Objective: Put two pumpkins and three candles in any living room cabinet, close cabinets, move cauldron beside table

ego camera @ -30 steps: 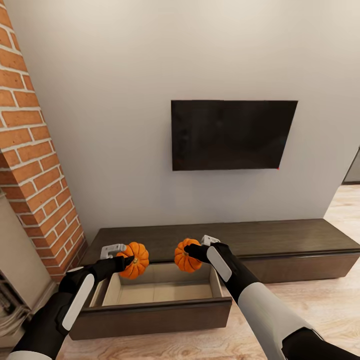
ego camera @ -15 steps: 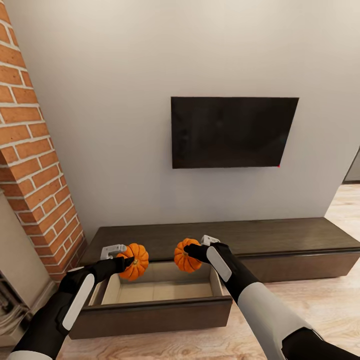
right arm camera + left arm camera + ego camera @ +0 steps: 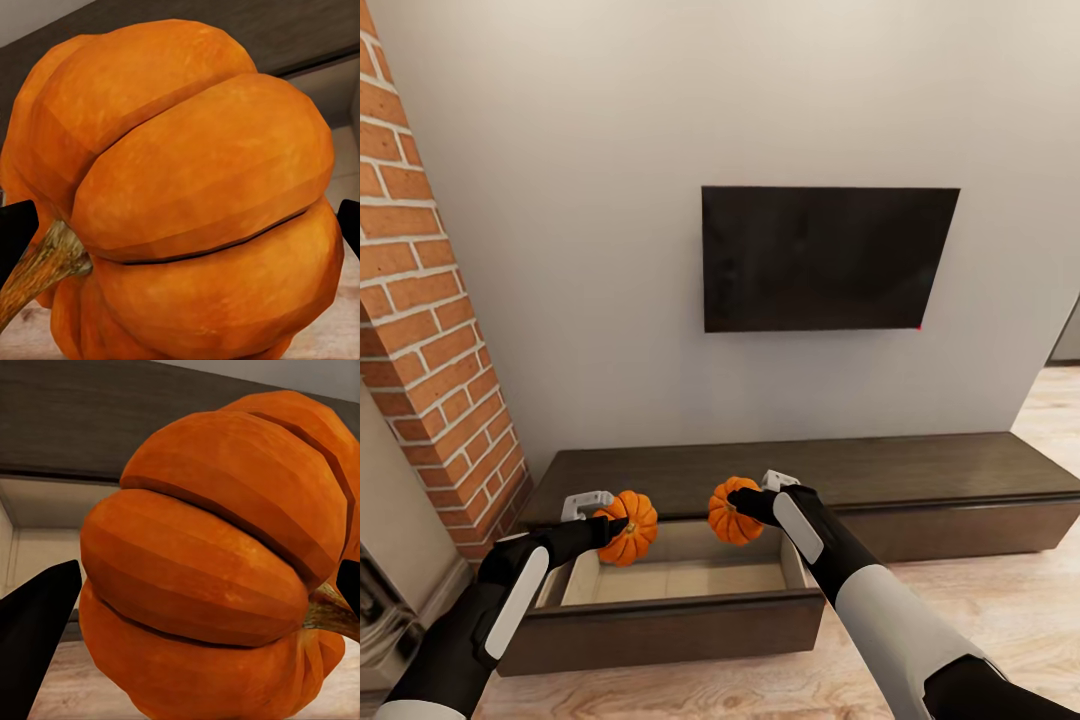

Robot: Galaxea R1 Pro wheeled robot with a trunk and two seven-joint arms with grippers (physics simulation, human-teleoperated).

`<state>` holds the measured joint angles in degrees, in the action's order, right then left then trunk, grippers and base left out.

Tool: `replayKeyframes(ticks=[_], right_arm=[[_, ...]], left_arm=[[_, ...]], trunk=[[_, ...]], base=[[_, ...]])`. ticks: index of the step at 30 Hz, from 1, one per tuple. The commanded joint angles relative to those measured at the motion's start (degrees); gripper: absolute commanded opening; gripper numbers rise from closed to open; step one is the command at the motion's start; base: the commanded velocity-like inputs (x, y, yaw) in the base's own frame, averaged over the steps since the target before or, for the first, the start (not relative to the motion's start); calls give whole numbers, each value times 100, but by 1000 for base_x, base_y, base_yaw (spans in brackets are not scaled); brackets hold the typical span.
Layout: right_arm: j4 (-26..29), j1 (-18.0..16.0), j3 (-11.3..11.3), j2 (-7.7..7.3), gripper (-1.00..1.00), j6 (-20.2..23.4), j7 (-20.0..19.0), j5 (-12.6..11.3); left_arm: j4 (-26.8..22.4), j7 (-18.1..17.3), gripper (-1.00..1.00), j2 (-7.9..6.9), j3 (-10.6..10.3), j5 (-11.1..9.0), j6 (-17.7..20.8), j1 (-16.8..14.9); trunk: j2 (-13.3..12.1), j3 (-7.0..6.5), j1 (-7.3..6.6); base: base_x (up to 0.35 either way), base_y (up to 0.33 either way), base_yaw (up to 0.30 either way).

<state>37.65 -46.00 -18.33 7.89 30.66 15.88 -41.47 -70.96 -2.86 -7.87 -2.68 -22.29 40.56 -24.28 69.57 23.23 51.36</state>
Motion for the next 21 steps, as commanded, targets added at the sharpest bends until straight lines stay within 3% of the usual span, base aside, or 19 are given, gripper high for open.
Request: replayKeyframes(ticks=[1,21], right_arm=[[11,-5,-21,-4,-100,6,56,-61],[36,-5,-125,-16,-100,4,3,-55]], left_arm=[[-6,-4,-100,-4,-4,15,22,-5],[-6,-4,-100,-4,-4,15,23,1]], trunk=[[46,25,23],[848,384,462]], base=[[0,0,0],[0,0,0]])
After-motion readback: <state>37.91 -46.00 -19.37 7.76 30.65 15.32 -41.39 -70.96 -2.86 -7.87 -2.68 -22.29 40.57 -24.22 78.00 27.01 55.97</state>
